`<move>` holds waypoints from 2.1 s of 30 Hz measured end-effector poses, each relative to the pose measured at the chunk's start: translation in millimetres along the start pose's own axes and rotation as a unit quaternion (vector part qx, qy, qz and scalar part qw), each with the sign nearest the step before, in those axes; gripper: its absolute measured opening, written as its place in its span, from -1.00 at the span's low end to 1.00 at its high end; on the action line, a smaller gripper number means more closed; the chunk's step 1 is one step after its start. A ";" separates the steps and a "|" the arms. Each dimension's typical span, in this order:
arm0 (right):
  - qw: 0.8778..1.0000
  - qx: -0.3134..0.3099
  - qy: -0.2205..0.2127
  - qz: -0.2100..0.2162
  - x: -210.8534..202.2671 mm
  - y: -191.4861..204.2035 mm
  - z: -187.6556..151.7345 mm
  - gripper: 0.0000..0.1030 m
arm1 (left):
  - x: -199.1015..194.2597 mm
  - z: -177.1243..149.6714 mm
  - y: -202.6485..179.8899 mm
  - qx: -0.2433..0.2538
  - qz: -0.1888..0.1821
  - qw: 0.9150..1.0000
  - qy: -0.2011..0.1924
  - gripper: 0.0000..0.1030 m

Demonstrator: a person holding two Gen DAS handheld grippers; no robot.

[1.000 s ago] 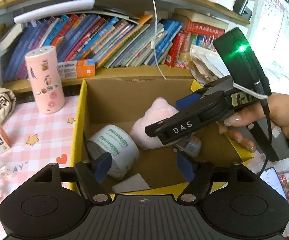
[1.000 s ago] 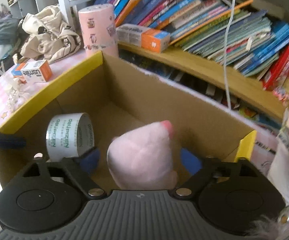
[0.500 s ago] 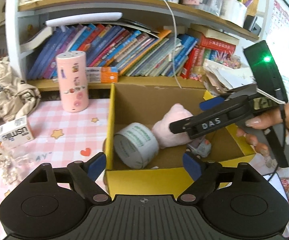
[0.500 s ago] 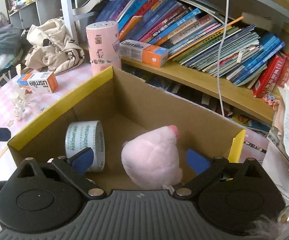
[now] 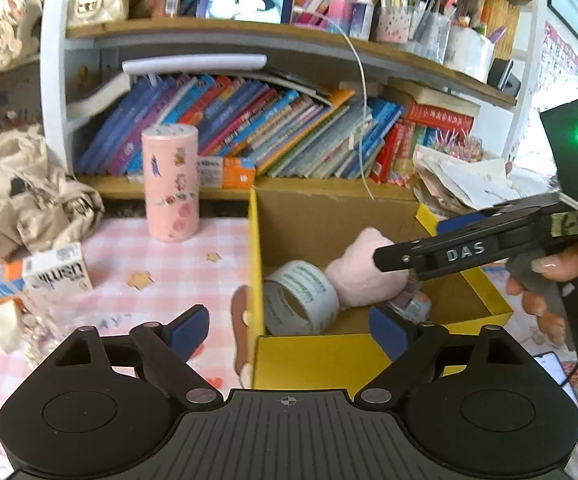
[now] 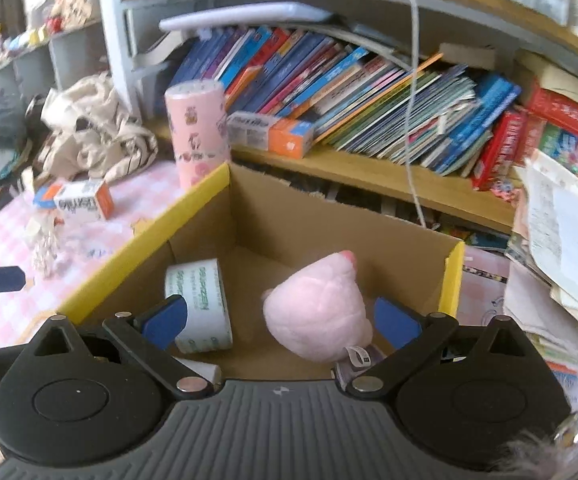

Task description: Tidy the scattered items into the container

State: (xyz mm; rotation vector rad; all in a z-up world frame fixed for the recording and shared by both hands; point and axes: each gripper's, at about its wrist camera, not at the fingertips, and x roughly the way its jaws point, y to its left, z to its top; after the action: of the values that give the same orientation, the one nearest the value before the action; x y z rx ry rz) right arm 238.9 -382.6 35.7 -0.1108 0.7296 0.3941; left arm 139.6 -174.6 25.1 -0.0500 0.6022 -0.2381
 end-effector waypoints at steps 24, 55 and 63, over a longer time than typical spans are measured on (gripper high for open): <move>0.985 0.007 -0.104 -0.136 -71.0 111.7 -69.5 1.00 | -49.5 -37.4 59.2 -0.014 0.002 1.000 -0.001 0.78; 0.985 0.032 -0.041 -0.162 -70.1 223.0 -114.8 1.00 | -95.6 -72.0 120.9 0.007 0.021 0.999 0.024 0.89; 0.990 0.021 -0.030 -0.140 -63.1 247.8 -112.0 1.00 | -109.8 -79.3 142.7 -0.004 0.039 0.999 0.029 0.89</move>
State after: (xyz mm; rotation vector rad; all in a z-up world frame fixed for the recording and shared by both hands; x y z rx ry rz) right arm 29.9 -200.3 3.9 -0.1597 0.6520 0.1138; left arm 36.7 -8.3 4.2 -0.0264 0.6620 -0.1614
